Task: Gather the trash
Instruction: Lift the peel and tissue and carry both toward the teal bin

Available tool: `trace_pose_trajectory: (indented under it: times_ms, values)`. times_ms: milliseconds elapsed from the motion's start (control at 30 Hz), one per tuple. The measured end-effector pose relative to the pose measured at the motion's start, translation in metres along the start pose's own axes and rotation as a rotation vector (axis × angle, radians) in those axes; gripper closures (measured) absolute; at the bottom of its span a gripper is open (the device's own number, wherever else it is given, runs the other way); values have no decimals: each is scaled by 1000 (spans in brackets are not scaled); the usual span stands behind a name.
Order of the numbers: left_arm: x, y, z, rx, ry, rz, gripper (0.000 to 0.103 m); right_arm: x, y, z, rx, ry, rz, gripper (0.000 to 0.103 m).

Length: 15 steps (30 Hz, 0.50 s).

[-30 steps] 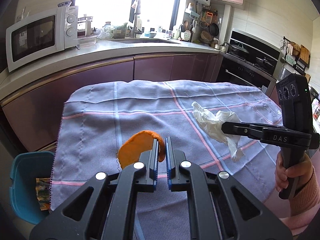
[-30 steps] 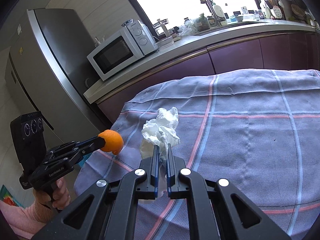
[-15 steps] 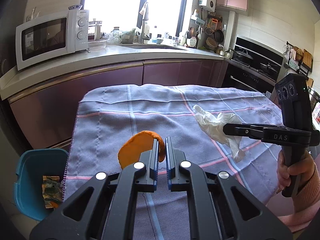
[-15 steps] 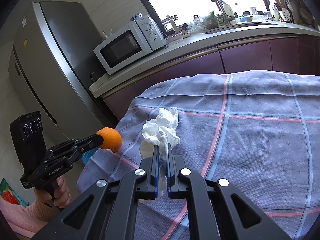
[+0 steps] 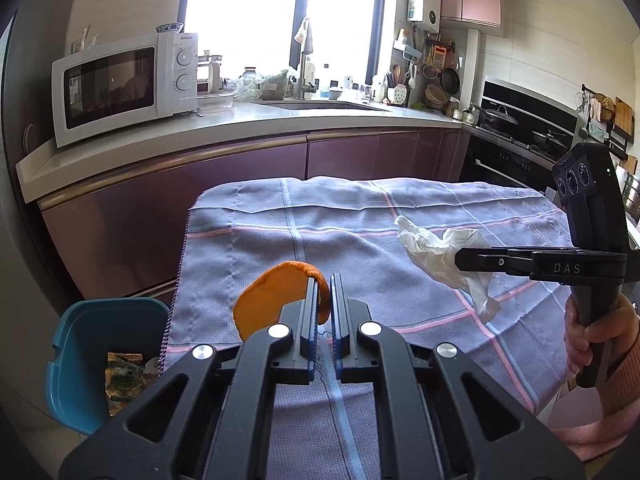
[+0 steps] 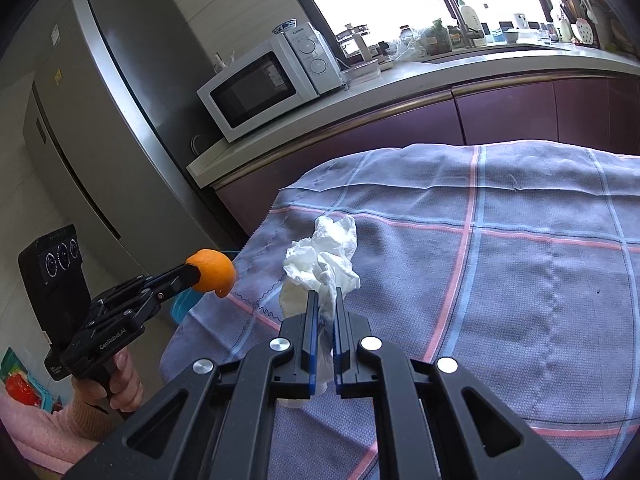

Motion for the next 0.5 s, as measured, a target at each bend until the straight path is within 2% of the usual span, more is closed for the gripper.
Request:
trace_pose_trajectory:
  times_ms: [500]
  values:
    - [-31, -13, -3, 22, -34, 57, 97, -21, 23, 1, -29, -23, 56, 98]
Point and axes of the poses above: each gripper's, at about its wrist camera, not at the fingertips, and y roughly the way its jaws point, x to its right, z to its top, the point moved 9 cm from there along y, roughly the way its jaws point, and after that the axes turned 12 degrees about z, right-handed, at the moved point
